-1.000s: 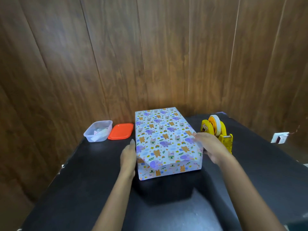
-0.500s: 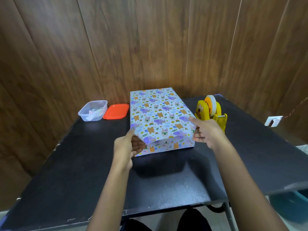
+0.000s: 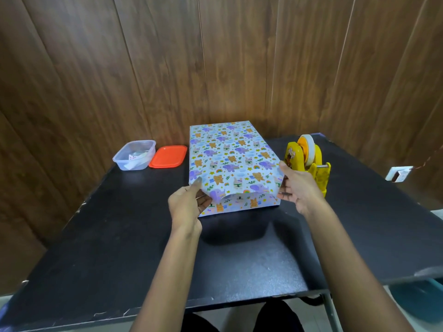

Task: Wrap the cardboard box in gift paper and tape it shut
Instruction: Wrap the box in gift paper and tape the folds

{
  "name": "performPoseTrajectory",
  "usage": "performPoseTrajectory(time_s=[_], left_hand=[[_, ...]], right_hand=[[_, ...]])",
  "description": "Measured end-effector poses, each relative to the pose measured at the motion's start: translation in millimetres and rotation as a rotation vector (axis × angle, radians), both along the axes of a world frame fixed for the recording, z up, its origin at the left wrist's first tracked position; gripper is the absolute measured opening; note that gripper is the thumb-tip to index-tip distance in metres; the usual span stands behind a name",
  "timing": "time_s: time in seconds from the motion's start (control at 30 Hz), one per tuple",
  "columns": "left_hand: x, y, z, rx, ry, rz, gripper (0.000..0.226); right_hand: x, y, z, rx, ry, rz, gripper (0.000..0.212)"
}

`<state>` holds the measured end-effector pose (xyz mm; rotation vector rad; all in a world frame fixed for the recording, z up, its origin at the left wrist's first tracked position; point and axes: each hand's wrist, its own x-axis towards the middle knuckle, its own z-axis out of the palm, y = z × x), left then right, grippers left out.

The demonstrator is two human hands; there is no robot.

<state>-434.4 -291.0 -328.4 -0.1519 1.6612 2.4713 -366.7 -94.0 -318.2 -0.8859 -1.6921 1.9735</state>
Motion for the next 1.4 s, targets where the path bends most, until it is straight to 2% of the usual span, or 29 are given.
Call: performPoseTrajectory(time_s=[0.13, 0.27, 0.4, 0.5, 0.6, 0.73, 0.9, 1.1, 1.27, 1.4], left_hand=[[-2, 0, 2, -0.004, -0.009, 0.043, 0.02], [-3, -1, -3, -0.01, 0.02, 0.079, 0.021], [-2, 4, -6, -0.001, 0.028, 0.009, 0.02], [-3, 8, -12, -0.017, 0.05, -0.03, 0.024], [-7, 7, -20, -0.069, 0.106, 0.004, 0.017], [-10, 10, -32, -0.133, 0.185, 0.076, 0.028], [-5, 14, -42, -0.065, 0.21, 0.028, 0.019], [-4, 15, -49, -0.063, 0.208, 0.026, 0.017], [-8, 19, -64, -0.224, 0.237, 0.065, 0.02], [-3, 22, -64, -0.542, 0.346, 0.183, 0.027]], right_hand=[[-1, 0, -2, -0.038, 0.056, -0.024, 0.017], [4, -1, -9, -0.051, 0.135, -0.012, 0.016], [4, -1, -11, -0.016, 0.131, 0.068, 0.023], [3, 0, -11, 0.01, 0.134, 0.073, 0.019], [3, 2, -14, 0.039, 0.132, 0.067, 0.018], [4, 2, -20, 0.011, 0.145, 0.071, 0.016], [7, 3, -35, 0.024, 0.074, 0.173, 0.006], [2, -3, -45, 0.057, 0.097, 0.101, 0.012], [2, -6, -53, 0.148, 0.108, 0.101, 0.011], [-7, -10, -62, 0.264, 0.061, 0.024, 0.007]])
